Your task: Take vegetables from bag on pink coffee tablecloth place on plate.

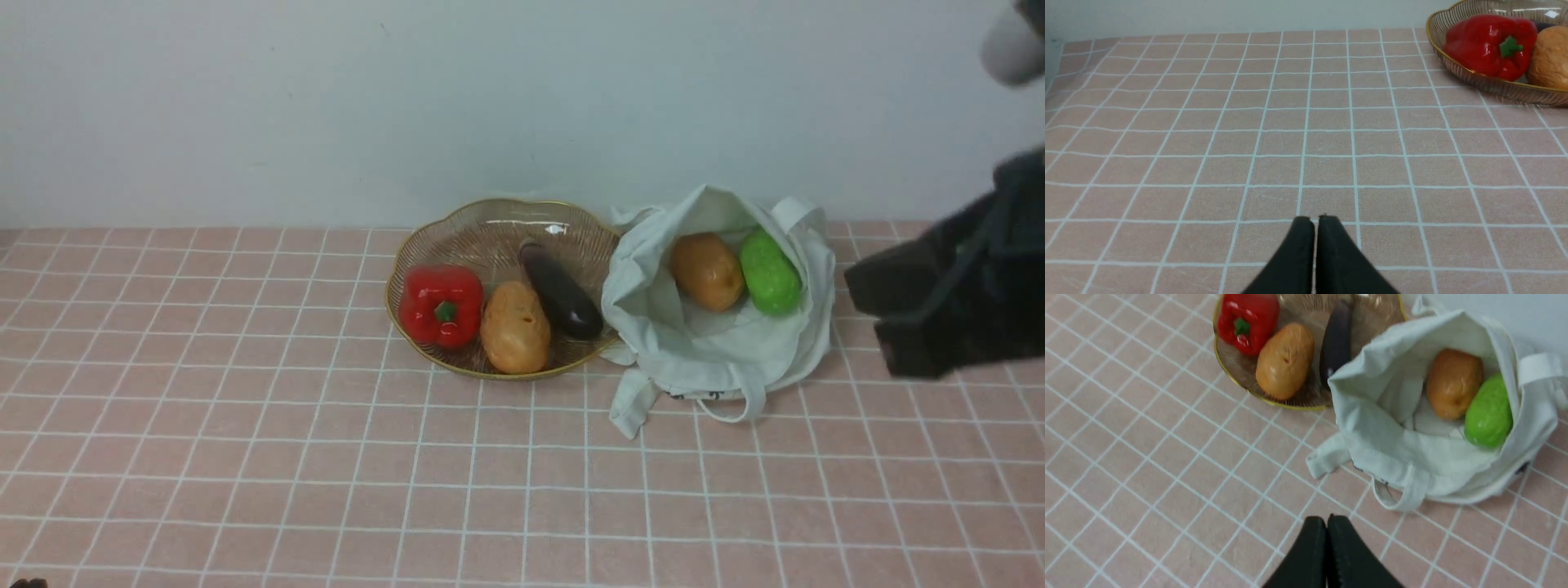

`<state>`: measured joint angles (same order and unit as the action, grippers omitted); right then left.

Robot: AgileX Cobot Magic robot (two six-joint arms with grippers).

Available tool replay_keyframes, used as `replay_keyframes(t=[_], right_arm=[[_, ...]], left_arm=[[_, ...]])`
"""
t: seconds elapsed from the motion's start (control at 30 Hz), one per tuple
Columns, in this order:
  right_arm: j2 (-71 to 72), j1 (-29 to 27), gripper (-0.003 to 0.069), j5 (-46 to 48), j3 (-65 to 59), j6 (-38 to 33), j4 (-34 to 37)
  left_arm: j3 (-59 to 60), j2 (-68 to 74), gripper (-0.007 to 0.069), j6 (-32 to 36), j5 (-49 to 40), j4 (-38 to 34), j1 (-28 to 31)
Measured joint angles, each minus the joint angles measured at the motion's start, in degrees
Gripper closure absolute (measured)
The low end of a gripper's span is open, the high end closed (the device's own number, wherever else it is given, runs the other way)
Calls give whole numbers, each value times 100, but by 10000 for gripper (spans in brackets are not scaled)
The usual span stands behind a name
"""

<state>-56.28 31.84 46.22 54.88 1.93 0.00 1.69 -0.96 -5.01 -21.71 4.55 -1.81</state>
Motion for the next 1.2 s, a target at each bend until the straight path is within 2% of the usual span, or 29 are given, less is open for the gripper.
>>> replay_keyframes(t=[0.1,0.23,0.43,1.07,1.2], right_arm=[[606,0,673,-1723,-1637,0,0],[665,0,673,-2399,-2384,-5,0],[665,0,673,-2591,-2738,-5,0],[682,0,673,-2417,-2769,-5,0],[1188,-54,673,-2488,-3044,-5,-49]], left_arm=[[0,0,629,0,0,0,0],[0,0,629,0,0,0,0],[0,0,629,0,0,0,0],[0,0,629,0,0,0,0],[0,0,629,0,0,0,0]])
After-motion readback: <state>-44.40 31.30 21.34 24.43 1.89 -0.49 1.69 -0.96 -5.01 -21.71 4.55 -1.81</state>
